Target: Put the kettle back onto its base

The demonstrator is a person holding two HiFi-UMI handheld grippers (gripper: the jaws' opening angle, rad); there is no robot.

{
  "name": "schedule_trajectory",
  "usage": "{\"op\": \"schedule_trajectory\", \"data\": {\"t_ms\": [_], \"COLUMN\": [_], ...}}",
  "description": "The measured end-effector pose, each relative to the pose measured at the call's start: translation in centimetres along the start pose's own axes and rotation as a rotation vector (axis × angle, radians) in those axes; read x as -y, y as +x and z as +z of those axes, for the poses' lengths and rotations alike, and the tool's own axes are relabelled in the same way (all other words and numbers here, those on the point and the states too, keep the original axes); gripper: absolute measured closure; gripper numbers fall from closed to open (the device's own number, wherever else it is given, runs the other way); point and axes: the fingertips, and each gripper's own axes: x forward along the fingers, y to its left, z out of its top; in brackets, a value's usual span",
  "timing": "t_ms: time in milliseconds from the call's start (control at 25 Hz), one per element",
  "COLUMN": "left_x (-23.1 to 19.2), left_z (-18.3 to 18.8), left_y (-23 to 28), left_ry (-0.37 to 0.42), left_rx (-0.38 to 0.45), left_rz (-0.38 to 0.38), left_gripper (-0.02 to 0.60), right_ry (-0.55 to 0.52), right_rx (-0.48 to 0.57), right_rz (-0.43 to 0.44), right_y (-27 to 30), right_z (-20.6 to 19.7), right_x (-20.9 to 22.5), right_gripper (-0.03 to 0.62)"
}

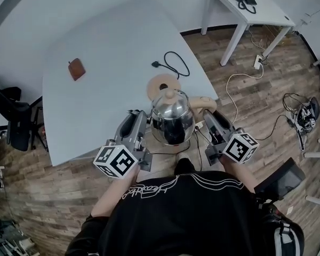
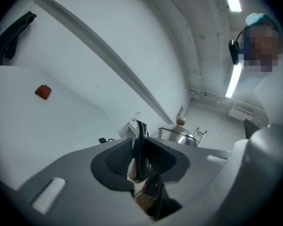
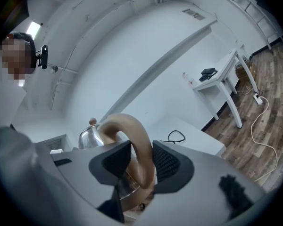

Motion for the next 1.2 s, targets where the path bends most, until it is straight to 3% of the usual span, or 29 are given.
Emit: {"op": "schedule_trajectory", "data": {"t_ms": [400, 600, 880, 1200], "left_x": [-0.7, -1.1, -7.5, -9.0], "left_z": [-0.8, 0.1, 2.3, 1.1], "left_y": [0.5, 1.2, 7.8, 9.3], "left_ry": [0.047, 0.115, 0.107, 0.117], "left_rx": [0.034, 0.064, 0.056, 0.074], "left_rz": [-0.01, -0.033, -0.02, -0.03], "left_gripper": [0.485, 0.485, 0.486, 0.485], "right_ry": [-0.052, -0.072, -0.07, -0.053], "right_rx": [-0.012, 0.009, -0.037, -0.052], "right_rz": [0.102, 0.146, 0.138, 0.141], "right_y": [1.7, 3.1, 11.4, 12.8], "right_z": [0.1, 0.5, 1.0, 0.2], "right_x": [1.2, 1.6, 4.9, 7.0], "right_gripper": [0.45, 0.45, 0.45, 0.45]}}
